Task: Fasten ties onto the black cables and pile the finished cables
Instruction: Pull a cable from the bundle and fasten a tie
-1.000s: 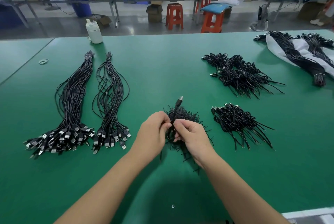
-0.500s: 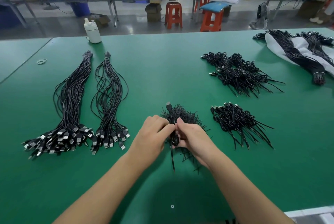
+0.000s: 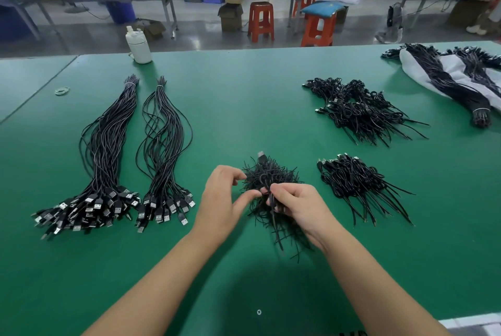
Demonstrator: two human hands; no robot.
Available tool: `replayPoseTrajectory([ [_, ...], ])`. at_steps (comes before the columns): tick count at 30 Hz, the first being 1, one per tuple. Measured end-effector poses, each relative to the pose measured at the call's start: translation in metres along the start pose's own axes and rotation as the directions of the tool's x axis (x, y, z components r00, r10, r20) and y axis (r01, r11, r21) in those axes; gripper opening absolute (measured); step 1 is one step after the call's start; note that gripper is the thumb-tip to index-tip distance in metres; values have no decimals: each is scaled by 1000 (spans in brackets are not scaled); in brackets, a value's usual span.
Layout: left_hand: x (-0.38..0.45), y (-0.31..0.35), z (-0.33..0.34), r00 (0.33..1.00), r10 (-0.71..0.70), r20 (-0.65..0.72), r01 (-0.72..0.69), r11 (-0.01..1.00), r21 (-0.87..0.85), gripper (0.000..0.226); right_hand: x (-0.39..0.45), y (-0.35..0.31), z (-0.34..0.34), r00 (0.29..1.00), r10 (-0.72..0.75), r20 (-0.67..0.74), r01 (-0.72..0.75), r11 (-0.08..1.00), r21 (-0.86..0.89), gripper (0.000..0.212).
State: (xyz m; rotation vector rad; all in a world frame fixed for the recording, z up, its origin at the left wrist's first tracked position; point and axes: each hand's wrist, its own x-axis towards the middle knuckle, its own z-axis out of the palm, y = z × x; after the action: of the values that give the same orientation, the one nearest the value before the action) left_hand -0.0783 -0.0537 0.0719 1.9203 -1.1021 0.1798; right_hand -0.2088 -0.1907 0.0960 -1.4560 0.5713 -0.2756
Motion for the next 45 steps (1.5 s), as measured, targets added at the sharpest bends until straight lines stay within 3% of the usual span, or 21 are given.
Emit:
replayPoseTrajectory([
  [1,-1,-11,2,1000,-10,8,9,996,88,31,4,-2,-9,998,-11,-63,1,987,-160,25],
  [3,-7,-38,4,1000,-15,16,9,949,314,25,15,-3,-32,982,-72,-175,-27,862,-507,24],
  [7,-25,-75,11,986,-133,102,57,841,539,14,38,-5,-82,935,-172,-309,-184,508,-841,27],
  [9,-30,-82,16,984,-117,135,22,831,556,9,49,-3,-104,913,-226,-341,-273,283,-919,31],
  [11,-30,-85,18,985,-104,139,12,840,542,8,60,3,-123,910,-199,-364,-340,145,-929,30],
  [14,-32,-89,18,988,-92,123,13,846,533,8,69,12,-135,911,-142,-387,-385,47,-922,24],
  [17,-33,-90,19,990,-82,116,8,848,530,8,71,16,-129,905,-203,-374,-383,-7,-924,18],
  [20,-33,-90,19,991,-85,103,19,853,521,8,70,18,-117,910,-242,-338,-349,-6,-937,7],
  [27,-36,-89,18,994,-71,87,18,863,505,8,61,27,-104,916,-252,-311,-326,-18,-945,10],
  [29,-36,-90,17,993,-74,87,20,865,501,8,58,31,-98,911,-304,-277,-269,70,-961,7],
  [31,-36,-90,17,994,-69,86,17,865,501,8,54,41,-89,906,-328,-269,-212,197,-957,18],
  [37,-37,-91,17,995,-71,75,23,859,511,7,45,87,-67,877,-281,-389,-141,624,-769,25],
  [41,-37,-91,17,994,-69,80,18,859,512,7,40,101,-65,823,-348,-449,-86,705,-704,18],
  [45,-36,-88,14,991,-88,104,23,860,510,12,41,102,-67,818,-353,-454,-69,724,-686,14],
])
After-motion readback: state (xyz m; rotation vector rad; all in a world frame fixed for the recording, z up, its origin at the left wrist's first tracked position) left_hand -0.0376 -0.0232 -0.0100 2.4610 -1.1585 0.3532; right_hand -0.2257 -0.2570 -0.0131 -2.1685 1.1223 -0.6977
